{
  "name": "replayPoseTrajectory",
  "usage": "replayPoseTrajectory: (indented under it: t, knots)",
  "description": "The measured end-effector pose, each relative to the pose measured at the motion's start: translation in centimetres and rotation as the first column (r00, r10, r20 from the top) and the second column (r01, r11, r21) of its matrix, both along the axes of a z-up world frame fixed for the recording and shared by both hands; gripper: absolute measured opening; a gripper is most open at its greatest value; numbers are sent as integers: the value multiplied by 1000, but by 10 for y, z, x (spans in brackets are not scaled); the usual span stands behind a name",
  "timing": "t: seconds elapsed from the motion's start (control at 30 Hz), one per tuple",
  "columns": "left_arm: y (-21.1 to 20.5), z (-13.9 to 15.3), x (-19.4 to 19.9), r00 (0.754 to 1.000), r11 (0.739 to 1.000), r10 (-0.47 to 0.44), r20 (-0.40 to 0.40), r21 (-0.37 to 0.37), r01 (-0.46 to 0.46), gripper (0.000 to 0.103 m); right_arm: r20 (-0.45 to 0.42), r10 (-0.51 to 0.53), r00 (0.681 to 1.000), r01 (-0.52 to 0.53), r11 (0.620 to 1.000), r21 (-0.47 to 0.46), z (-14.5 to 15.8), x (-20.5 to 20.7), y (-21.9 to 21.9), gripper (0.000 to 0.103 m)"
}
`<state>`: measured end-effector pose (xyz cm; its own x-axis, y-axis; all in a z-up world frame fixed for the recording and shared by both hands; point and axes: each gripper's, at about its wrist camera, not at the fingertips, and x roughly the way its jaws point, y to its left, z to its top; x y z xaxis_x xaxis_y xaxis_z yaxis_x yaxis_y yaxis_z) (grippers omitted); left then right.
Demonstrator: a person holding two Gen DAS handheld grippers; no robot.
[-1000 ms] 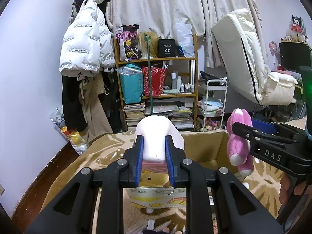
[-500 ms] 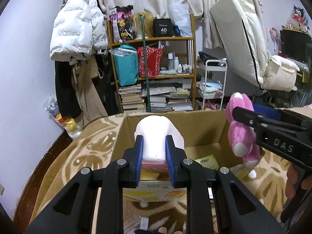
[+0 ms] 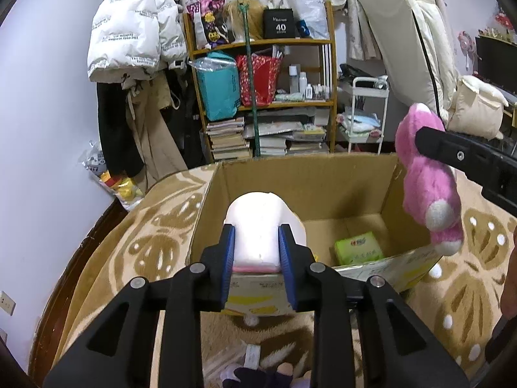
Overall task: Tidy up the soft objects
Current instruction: 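Lower the pink block and pink bunny into the box, opening both tools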
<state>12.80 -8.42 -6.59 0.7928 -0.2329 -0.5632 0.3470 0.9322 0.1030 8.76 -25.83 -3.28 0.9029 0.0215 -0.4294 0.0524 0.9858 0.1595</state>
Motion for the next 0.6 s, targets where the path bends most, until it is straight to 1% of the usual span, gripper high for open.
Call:
replayPoseTrajectory:
  t: [0.07, 0.17, 0.2, 0.23, 0.27, 0.4, 0.47, 0.53, 0.6]
  knots:
    - [2, -2, -1, 1000, 1000, 2, -5, 2, -2, 28, -28, 16, 999, -15, 1000, 12, -5, 4, 1, 58]
    - [2, -2, 0, 1000, 1000, 1, -5, -1, -1, 30, -54, 28, 998, -28, 1000, -1, -9, 8, 4, 58]
    - [3, -2, -1, 1000, 1000, 5, 2, 1, -5, 32, -57, 29, 998, -29, 1000, -4, -10, 8, 5, 60]
    - [3, -3, -1, 1000, 1000, 8, 8, 3, -8, 38, -59, 29, 998, -29, 1000, -6, -10, 8, 5, 66]
    - [4, -3, -1, 1000, 1000, 9, 12, 4, -9, 46, -57, 29, 998, -29, 1000, -3, -11, 8, 5, 68]
    - [6, -2, -4, 1000, 1000, 7, 24, -1, -7, 58, -64, 18, 998, -18, 1000, 0, -13, 9, 3, 70]
    - [6, 0, -5, 999, 1000, 17, 27, 5, -17, 72, -73, 12, 997, -12, 1000, 8, -15, 8, 1, 72]
    - [8, 4, -8, 999, 999, 33, 44, 4, -33, 79, -79, 9, 997, -8, 1000, 17, -15, 7, -2, 81]
    - [11, 9, -11, 997, 998, 56, 62, 1, -56, 85, -86, 2, 996, 0, 1000, 26, -16, 4, -4, 85]
